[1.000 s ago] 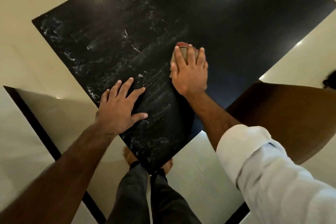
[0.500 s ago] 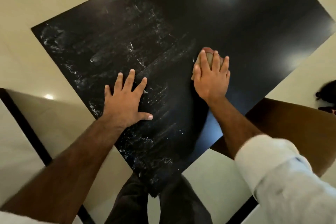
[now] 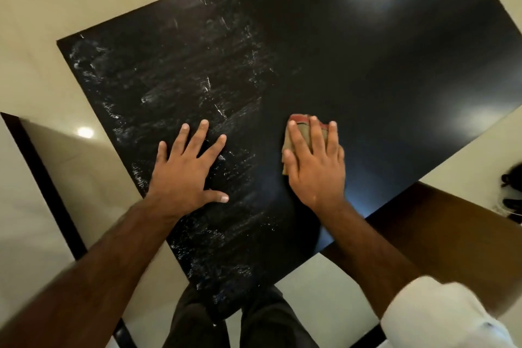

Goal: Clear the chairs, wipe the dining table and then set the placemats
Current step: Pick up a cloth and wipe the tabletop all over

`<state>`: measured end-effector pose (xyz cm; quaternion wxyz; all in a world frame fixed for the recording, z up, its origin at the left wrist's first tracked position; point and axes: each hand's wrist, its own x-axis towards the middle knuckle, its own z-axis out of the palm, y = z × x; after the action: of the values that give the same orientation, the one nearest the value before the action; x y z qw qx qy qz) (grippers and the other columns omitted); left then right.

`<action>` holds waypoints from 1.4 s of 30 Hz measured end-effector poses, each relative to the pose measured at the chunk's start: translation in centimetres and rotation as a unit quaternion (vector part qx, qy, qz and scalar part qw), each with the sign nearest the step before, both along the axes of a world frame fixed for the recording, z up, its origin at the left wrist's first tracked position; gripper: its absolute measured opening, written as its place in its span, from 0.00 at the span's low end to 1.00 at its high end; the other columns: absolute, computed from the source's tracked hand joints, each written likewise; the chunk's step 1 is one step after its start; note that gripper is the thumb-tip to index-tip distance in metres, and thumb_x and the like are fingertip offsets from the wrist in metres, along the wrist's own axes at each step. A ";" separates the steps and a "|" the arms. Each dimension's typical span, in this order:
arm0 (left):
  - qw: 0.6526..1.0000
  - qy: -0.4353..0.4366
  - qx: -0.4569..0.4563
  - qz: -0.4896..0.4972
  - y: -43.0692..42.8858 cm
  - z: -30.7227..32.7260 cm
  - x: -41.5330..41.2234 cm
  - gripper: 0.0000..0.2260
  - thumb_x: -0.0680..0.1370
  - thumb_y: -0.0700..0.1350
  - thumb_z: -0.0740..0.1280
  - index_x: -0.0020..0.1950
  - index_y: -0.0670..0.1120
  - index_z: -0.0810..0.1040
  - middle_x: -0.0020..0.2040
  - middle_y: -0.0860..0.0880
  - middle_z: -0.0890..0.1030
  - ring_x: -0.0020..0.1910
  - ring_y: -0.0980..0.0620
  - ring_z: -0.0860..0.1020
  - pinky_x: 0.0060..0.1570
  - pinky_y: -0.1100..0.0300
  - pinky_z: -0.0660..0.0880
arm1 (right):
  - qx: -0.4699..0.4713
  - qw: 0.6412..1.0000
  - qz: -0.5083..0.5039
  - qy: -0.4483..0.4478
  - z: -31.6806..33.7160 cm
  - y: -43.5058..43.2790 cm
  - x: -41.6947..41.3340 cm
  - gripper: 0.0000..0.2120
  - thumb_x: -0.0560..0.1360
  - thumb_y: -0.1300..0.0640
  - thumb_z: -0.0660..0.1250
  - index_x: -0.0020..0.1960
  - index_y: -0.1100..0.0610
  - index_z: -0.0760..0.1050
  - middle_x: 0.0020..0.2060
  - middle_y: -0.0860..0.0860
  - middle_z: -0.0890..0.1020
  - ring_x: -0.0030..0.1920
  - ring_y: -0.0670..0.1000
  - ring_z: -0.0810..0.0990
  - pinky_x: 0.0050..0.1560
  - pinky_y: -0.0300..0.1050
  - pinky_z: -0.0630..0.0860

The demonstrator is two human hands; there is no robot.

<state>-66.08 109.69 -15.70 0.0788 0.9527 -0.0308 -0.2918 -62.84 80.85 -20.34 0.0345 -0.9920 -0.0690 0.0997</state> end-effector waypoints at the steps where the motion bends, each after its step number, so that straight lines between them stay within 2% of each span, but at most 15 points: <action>1: 1.000 0.001 -0.001 0.001 0.1 -0.1 0.0 0.61 0.69 0.77 0.74 0.88 0.65 0.35 0.87 0.53 0.27 0.88 0.41 0.32 0.85 0.28 0.47 | -0.007 1.000 -0.028 -0.012 -0.2 -0.4 2.2 0.30 0.88 0.36 0.50 0.89 0.39 0.52 0.89 0.54 0.55 0.87 0.68 0.50 0.77 0.71 0.66; 4: 1.000 0.002 -0.003 0.001 0.2 -0.3 0.0 0.61 0.69 0.77 0.74 0.88 0.66 0.34 0.87 0.54 0.26 0.88 0.42 0.31 0.85 0.28 0.46 | 0.006 0.995 -0.091 -0.045 -0.6 1.0 11.1 0.30 0.87 0.36 0.49 0.88 0.41 0.57 0.87 0.56 0.60 0.86 0.71 0.54 0.77 0.73 0.66; 7: 1.000 0.000 0.000 0.000 0.3 -0.4 0.0 0.62 0.69 0.77 0.74 0.88 0.66 0.34 0.87 0.54 0.26 0.88 0.42 0.31 0.85 0.29 0.46 | 0.018 0.997 -0.064 -0.049 -0.7 6.1 17.6 0.31 0.86 0.36 0.47 0.88 0.42 0.56 0.87 0.57 0.59 0.86 0.72 0.53 0.81 0.72 0.61; 10: 1.000 -0.003 -0.001 0.004 0.2 -0.3 -0.3 0.62 0.68 0.77 0.74 0.88 0.66 0.35 0.87 0.54 0.26 0.88 0.42 0.31 0.85 0.28 0.47 | 0.015 0.998 0.020 -0.058 -0.8 11.1 16.5 0.30 0.87 0.37 0.47 0.88 0.42 0.57 0.87 0.57 0.60 0.86 0.71 0.54 0.82 0.70 0.60; 13: 1.000 0.001 -0.001 0.000 0.0 0.1 -0.3 0.61 0.69 0.77 0.74 0.88 0.66 0.35 0.87 0.54 0.26 0.88 0.42 0.31 0.85 0.29 0.47 | 0.020 0.993 0.090 -0.067 -0.6 10.5 11.0 0.29 0.88 0.37 0.49 0.88 0.41 0.58 0.87 0.55 0.61 0.86 0.69 0.55 0.81 0.68 0.63; 17: 1.000 0.004 -0.002 0.002 0.1 0.2 0.0 0.61 0.70 0.77 0.73 0.87 0.65 0.33 0.87 0.54 0.26 0.88 0.42 0.31 0.85 0.29 0.46 | 0.001 0.997 0.067 -0.048 -0.1 5.7 4.7 0.29 0.88 0.37 0.50 0.88 0.40 0.56 0.88 0.53 0.58 0.87 0.67 0.53 0.78 0.68 0.65; 22: 1.000 -0.008 0.007 -0.009 0.5 -0.1 -0.1 0.60 0.70 0.78 0.72 0.87 0.65 0.34 0.87 0.53 0.27 0.88 0.41 0.32 0.85 0.29 0.48 | 0.003 0.994 -0.065 -0.087 -1.0 6.4 12.2 0.30 0.87 0.38 0.51 0.87 0.43 0.61 0.85 0.57 0.65 0.84 0.71 0.59 0.76 0.70 0.68; 26: 1.000 -0.016 0.010 -0.003 0.3 -0.2 -0.4 0.62 0.69 0.77 0.74 0.88 0.65 0.35 0.88 0.53 0.30 0.89 0.41 0.35 0.85 0.28 0.49 | 0.016 0.998 -0.021 -0.055 -1.3 9.8 16.6 0.31 0.87 0.37 0.48 0.88 0.42 0.57 0.87 0.57 0.60 0.86 0.71 0.54 0.81 0.71 0.61; 30: 1.000 -0.026 -0.003 0.002 0.3 -0.1 -0.7 0.61 0.69 0.76 0.75 0.88 0.65 0.38 0.89 0.53 0.31 0.89 0.41 0.36 0.84 0.28 0.48 | 0.003 0.995 0.060 -0.075 -0.7 9.7 8.7 0.29 0.88 0.37 0.49 0.88 0.41 0.57 0.87 0.55 0.61 0.86 0.68 0.55 0.78 0.69 0.65; 33: 0.999 -0.034 -0.008 0.000 0.4 -0.3 -0.6 0.61 0.68 0.76 0.76 0.89 0.64 0.39 0.89 0.52 0.33 0.89 0.40 0.37 0.84 0.27 0.49 | 0.012 0.995 0.086 -0.043 0.0 6.9 0.1 0.29 0.89 0.38 0.51 0.88 0.41 0.57 0.88 0.53 0.58 0.87 0.66 0.52 0.79 0.67 0.64; 38: 0.999 -0.043 -0.017 0.011 0.4 -0.4 -0.8 0.62 0.67 0.76 0.77 0.89 0.64 0.42 0.90 0.52 0.36 0.89 0.39 0.38 0.84 0.26 0.50 | 0.003 1.000 -0.002 0.009 0.6 4.6 -6.0 0.31 0.88 0.38 0.50 0.89 0.40 0.49 0.89 0.52 0.49 0.88 0.67 0.44 0.80 0.70 0.62; 40: 0.999 -0.036 -0.019 0.017 0.2 -0.3 -0.9 0.62 0.67 0.75 0.78 0.89 0.64 0.42 0.90 0.52 0.35 0.89 0.40 0.37 0.84 0.26 0.47 | 0.035 0.998 0.007 0.051 0.7 4.9 -6.6 0.31 0.88 0.39 0.51 0.89 0.39 0.46 0.89 0.51 0.46 0.88 0.66 0.40 0.81 0.71 0.58; 42: 0.999 -0.037 -0.025 0.030 -0.1 -0.2 -1.5 0.61 0.70 0.72 0.79 0.89 0.63 0.40 0.90 0.52 0.35 0.89 0.39 0.36 0.84 0.27 0.43 | 0.118 0.988 0.050 0.084 1.2 3.8 -6.1 0.31 0.88 0.42 0.52 0.89 0.41 0.48 0.89 0.51 0.49 0.89 0.62 0.41 0.85 0.71 0.50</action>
<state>-67.59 109.54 -15.90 0.1105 0.9610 -0.0121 -0.2534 -68.89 84.67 -19.09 0.1515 -0.9645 -0.1264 0.1754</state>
